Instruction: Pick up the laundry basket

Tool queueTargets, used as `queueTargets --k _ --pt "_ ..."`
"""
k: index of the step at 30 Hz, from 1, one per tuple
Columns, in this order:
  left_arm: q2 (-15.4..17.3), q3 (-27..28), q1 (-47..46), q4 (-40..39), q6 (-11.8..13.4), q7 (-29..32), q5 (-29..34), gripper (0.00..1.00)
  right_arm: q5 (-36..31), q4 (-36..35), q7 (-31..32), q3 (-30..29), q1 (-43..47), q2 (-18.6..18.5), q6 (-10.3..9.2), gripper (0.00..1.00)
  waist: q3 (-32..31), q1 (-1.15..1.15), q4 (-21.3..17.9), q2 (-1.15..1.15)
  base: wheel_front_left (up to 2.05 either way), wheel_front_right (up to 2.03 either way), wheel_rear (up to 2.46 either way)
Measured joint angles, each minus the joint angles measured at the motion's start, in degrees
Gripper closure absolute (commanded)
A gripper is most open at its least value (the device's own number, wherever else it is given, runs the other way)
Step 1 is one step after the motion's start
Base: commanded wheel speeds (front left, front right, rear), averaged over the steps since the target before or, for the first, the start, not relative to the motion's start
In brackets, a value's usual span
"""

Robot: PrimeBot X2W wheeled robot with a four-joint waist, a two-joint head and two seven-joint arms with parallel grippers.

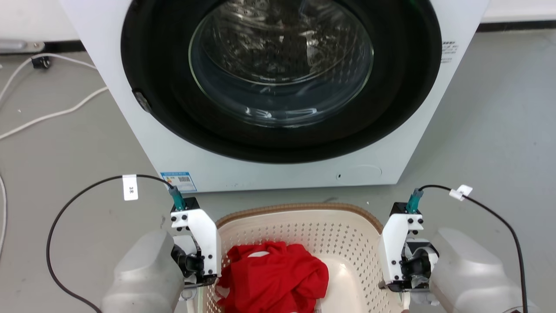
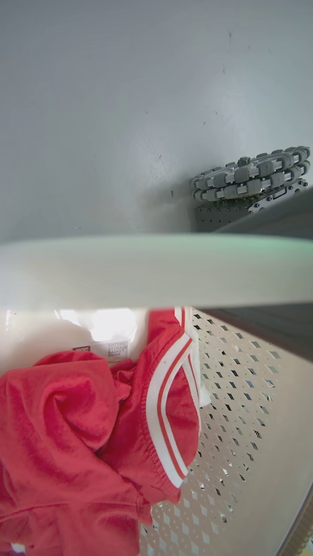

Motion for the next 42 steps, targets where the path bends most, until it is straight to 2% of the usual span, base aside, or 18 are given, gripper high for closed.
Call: queueTargets --k 19,42 --pt "-0.22 -2.32 4.02 -0.08 0.03 1.18 -2.55 1.0 0.67 0.87 1.43 -0.48 4.0 0.35 0.0 1.0 -5.77 0.0 0.82 0.0 0.0 0.0 0.0" --pt "-0.25 -4.52 4.81 -0.55 0.09 0.7 -5.03 1.0 -0.16 1.03 0.85 -1.36 4.78 0.22 0.0 1.0 -6.43 0.01 0.75 0.0 0.0 0.0 0.0"
